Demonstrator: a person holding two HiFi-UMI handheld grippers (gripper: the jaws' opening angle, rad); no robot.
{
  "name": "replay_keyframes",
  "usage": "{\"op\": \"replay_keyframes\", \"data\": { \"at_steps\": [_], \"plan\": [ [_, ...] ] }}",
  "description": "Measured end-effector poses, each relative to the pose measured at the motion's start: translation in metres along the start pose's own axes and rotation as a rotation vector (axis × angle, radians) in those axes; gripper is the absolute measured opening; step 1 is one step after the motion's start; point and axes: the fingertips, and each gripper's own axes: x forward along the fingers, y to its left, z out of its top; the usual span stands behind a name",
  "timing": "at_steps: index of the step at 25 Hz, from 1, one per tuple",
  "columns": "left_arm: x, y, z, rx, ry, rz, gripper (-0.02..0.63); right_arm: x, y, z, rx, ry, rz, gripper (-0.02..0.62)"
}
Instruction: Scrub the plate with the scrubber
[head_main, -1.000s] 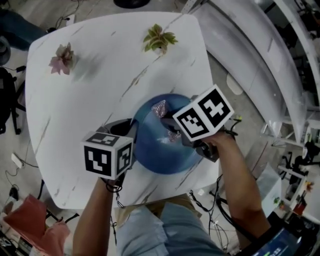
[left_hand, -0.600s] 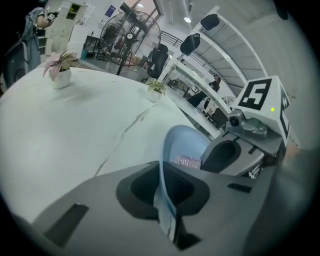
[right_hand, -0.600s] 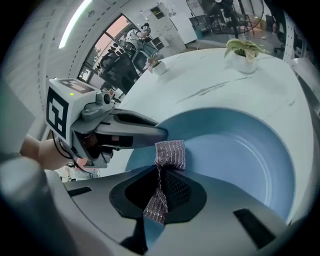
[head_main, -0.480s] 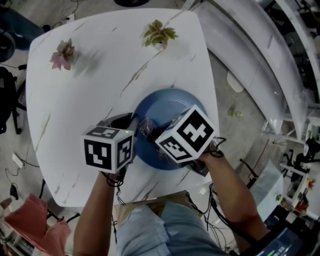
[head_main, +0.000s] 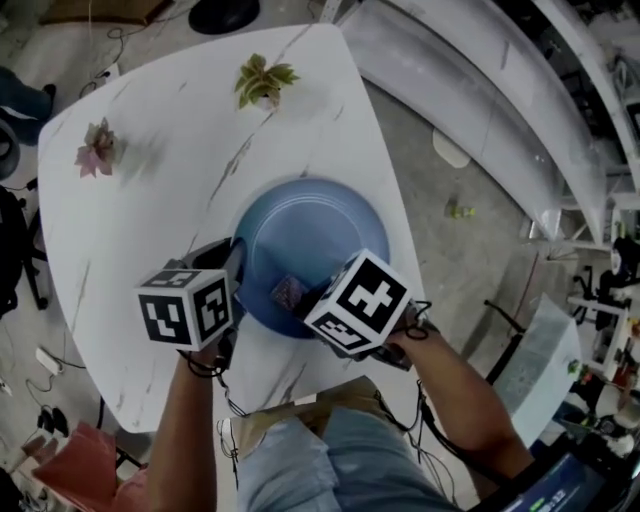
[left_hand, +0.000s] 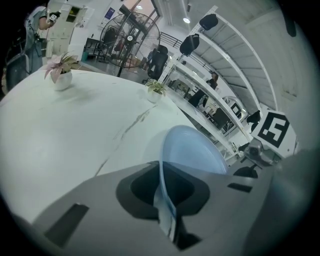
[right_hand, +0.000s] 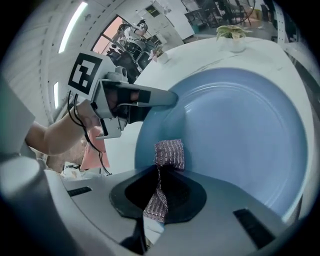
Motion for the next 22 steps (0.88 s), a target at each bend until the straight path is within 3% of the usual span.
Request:
{"op": "replay_keyframes", "data": {
  "at_steps": [13, 22],
  "plan": [
    [-0.001, -0.002, 0.0, 0.002, 0.01, -0.001, 0.017, -0.052, -0.072, -0.018, 0.127, -0.08, -0.176, 0.049],
    [-0.001, -0.005, 0.0, 0.018, 0.023, -0.002, 0.017, -0.071, -0.104, 0.012, 0.147, -0.101, -0.171, 0.049]
  ]
}}
